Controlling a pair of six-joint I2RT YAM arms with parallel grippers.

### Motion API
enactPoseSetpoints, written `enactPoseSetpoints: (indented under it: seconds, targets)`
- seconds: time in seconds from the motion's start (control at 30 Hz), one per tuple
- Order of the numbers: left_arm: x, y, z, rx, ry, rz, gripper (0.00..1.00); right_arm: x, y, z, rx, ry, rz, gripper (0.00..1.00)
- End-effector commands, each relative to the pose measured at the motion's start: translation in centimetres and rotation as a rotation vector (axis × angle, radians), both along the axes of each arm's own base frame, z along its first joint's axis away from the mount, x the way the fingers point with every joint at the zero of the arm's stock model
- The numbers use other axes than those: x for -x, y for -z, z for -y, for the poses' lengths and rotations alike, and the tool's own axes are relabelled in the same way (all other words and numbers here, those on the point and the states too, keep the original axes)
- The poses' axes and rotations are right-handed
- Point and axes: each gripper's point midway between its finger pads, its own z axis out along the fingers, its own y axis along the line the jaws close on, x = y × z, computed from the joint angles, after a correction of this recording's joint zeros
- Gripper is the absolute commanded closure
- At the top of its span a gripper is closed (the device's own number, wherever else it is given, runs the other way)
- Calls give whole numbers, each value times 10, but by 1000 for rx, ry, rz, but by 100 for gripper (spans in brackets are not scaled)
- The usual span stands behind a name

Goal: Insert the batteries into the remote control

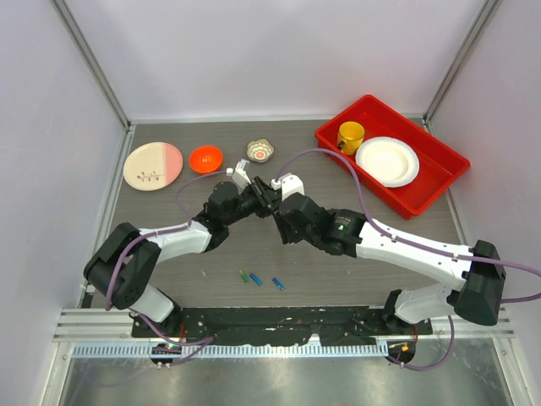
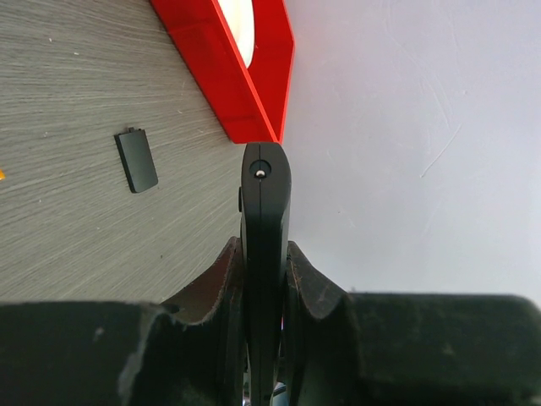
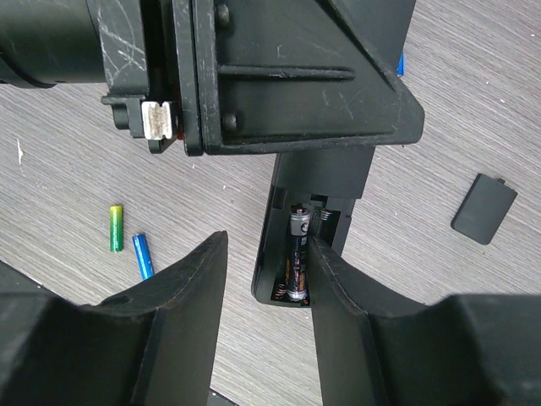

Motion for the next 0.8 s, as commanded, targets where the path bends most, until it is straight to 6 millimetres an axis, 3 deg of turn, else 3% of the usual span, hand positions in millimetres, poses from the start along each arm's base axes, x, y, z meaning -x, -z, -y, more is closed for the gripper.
enactPoseSetpoints:
  seconds: [0.0,0.37,0.77]
  targets:
    - [-3,-49,2,88,-5,109,100,-1,-3,-8,-38,11,1,53]
    - [-4,-47,0,88,-19,106,100,-5,-7,-7,-59,53,7,70]
    - [-4,-45,-2,83,-27,107,100,-7,-5,-12,-53,59,-8,99]
